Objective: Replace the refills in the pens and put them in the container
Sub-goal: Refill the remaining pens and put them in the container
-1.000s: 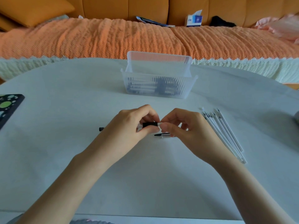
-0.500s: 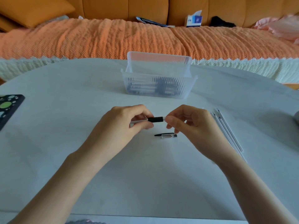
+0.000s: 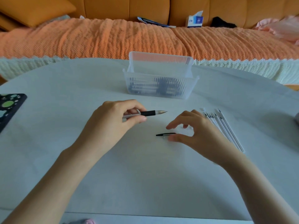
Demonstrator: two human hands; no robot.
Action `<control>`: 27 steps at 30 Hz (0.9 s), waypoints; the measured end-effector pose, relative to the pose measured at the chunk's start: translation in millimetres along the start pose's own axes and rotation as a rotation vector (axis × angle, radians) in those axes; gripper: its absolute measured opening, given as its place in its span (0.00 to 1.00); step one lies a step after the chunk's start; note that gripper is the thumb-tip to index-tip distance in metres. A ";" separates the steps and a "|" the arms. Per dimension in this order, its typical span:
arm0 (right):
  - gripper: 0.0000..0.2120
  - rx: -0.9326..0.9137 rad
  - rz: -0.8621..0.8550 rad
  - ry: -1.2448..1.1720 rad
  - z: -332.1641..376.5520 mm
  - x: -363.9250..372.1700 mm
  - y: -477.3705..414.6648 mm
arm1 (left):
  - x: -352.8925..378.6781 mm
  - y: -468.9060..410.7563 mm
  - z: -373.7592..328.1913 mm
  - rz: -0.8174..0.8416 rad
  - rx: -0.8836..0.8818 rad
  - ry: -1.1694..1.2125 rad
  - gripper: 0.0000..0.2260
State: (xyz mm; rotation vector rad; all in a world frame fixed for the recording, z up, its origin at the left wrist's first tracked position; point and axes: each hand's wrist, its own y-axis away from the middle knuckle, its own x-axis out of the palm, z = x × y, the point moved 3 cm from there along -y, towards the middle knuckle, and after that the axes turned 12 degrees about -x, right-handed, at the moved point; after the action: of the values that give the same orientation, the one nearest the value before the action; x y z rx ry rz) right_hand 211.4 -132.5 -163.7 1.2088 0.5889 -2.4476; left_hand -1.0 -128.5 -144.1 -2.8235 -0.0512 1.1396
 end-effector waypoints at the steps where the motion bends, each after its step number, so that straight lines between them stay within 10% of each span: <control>1: 0.08 -0.015 0.010 0.020 -0.3 1.7 0.2 | 0.2 0.5 -0.3 0.006 0.000 -0.002 0.04; 27: 0.04 0.007 -0.125 -0.259 11.6 -7.4 -3.4 | 12.8 5.9 -3.8 0.098 0.073 -0.011 0.05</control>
State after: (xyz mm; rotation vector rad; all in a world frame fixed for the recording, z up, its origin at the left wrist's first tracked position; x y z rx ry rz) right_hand 206.3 -134.7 -150.7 0.8596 0.5959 -2.6552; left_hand 10.8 -133.8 -150.8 -2.7834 0.1263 1.1521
